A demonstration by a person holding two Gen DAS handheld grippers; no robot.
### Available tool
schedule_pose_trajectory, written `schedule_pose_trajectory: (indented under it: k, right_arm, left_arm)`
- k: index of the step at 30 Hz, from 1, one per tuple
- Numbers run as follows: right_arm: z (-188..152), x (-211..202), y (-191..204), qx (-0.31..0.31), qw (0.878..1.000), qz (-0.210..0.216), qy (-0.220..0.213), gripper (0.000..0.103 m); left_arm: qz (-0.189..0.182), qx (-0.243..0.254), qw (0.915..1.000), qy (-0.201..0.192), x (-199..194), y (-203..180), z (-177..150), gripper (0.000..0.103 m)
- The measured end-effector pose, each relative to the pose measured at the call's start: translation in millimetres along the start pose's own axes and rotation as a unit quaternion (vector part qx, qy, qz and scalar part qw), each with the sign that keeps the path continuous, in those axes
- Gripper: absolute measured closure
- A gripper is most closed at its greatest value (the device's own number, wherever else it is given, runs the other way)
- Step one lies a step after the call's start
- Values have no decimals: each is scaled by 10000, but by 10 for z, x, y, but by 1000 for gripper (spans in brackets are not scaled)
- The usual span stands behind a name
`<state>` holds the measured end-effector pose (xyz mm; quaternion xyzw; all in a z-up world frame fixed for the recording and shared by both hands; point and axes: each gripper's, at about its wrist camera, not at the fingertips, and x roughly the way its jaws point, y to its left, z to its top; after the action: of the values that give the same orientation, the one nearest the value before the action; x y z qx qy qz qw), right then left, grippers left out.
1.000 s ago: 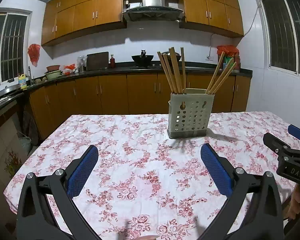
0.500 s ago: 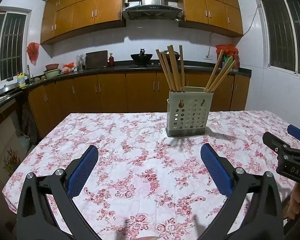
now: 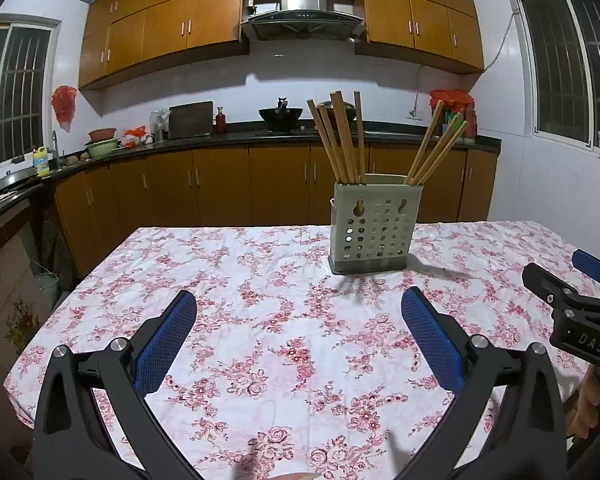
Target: Organize utensils
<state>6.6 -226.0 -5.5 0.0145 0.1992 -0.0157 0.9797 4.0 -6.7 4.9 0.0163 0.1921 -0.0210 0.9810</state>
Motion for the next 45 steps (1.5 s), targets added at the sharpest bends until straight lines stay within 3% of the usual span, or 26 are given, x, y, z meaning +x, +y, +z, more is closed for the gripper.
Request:
schedule_pose_trajectory:
  k: [45]
  right_arm:
    - [-8, 13, 29, 20, 10000, 19, 29, 4]
  left_arm:
    - [-2, -15, 10000, 18, 1, 1, 5, 2]
